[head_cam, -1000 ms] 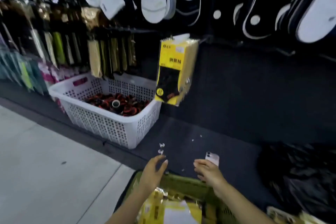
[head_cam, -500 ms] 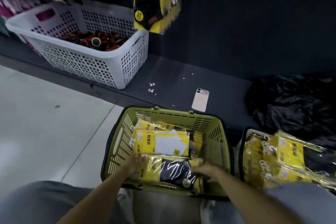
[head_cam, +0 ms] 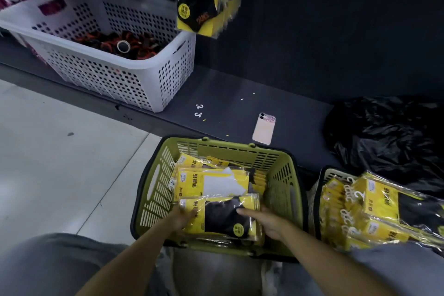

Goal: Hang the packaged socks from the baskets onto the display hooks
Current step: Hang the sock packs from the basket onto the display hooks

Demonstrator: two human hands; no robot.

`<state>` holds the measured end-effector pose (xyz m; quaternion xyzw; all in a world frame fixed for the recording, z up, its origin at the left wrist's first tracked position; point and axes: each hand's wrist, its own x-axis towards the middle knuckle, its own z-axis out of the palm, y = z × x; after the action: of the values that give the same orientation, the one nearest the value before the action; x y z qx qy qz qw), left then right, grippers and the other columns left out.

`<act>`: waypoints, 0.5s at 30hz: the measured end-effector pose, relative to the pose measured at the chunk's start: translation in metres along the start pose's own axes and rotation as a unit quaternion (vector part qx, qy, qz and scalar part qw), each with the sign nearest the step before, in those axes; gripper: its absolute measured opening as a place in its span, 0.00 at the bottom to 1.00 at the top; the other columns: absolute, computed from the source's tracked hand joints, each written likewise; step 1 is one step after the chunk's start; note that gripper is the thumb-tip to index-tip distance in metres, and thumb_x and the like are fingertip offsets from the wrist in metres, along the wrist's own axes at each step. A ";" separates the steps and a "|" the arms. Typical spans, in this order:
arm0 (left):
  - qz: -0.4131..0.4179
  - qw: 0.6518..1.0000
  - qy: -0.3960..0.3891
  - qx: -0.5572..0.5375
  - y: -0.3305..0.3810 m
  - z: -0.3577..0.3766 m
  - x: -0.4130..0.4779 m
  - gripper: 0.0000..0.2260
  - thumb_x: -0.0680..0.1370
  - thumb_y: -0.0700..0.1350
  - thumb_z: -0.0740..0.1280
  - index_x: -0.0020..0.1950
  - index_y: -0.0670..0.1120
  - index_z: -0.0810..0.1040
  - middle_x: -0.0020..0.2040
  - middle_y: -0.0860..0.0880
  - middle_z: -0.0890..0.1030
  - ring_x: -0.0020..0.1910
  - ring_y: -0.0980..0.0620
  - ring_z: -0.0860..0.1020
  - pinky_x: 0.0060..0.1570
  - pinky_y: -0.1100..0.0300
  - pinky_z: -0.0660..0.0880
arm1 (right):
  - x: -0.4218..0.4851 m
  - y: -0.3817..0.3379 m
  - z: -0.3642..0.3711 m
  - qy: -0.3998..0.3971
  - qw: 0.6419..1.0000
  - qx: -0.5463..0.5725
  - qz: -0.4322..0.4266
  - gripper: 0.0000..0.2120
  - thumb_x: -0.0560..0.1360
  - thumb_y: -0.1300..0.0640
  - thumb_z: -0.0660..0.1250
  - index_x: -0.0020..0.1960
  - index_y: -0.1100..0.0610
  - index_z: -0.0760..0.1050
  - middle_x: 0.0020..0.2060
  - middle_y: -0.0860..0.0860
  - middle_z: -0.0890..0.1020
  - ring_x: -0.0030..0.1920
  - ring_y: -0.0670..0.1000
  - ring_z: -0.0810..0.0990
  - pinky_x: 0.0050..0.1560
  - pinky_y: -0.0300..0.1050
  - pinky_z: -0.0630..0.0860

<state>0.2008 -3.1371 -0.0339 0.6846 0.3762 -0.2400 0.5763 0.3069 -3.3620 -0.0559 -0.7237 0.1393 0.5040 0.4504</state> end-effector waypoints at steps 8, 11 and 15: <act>0.092 0.934 0.305 -0.160 0.064 0.017 -0.025 0.41 0.71 0.48 0.74 0.76 0.40 0.54 0.75 0.39 0.58 0.73 0.40 0.58 0.72 0.46 0.59 | -0.063 -0.081 -0.014 0.028 0.976 0.143 -0.162 0.30 0.53 0.44 0.78 0.53 0.52 0.81 0.53 0.53 0.83 0.51 0.53 0.81 0.52 0.50 0.76; 0.086 0.905 0.315 -0.273 0.101 0.008 -0.049 0.52 0.65 0.54 0.77 0.77 0.43 0.47 0.77 0.41 0.52 0.75 0.42 0.55 0.71 0.47 0.58 | -0.095 -0.114 -0.018 -0.002 0.930 0.283 -0.236 0.12 0.59 0.49 0.75 0.42 0.52 0.84 0.47 0.55 0.84 0.47 0.57 0.83 0.56 0.58 0.76; 0.188 0.853 -0.059 -0.484 0.160 -0.004 -0.084 0.37 0.68 0.58 0.69 0.73 0.47 0.63 0.69 0.44 0.72 0.65 0.45 0.73 0.66 0.50 0.68 | -0.129 -0.149 -0.006 -0.063 0.873 0.380 -0.298 0.08 0.67 0.53 0.72 0.45 0.52 0.84 0.50 0.55 0.85 0.48 0.57 0.84 0.52 0.56 0.80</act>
<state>0.2768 -3.1613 0.1289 0.3616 0.2743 0.0456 0.8899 0.3500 -3.3169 0.1306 -0.4705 0.0695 0.2987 0.8274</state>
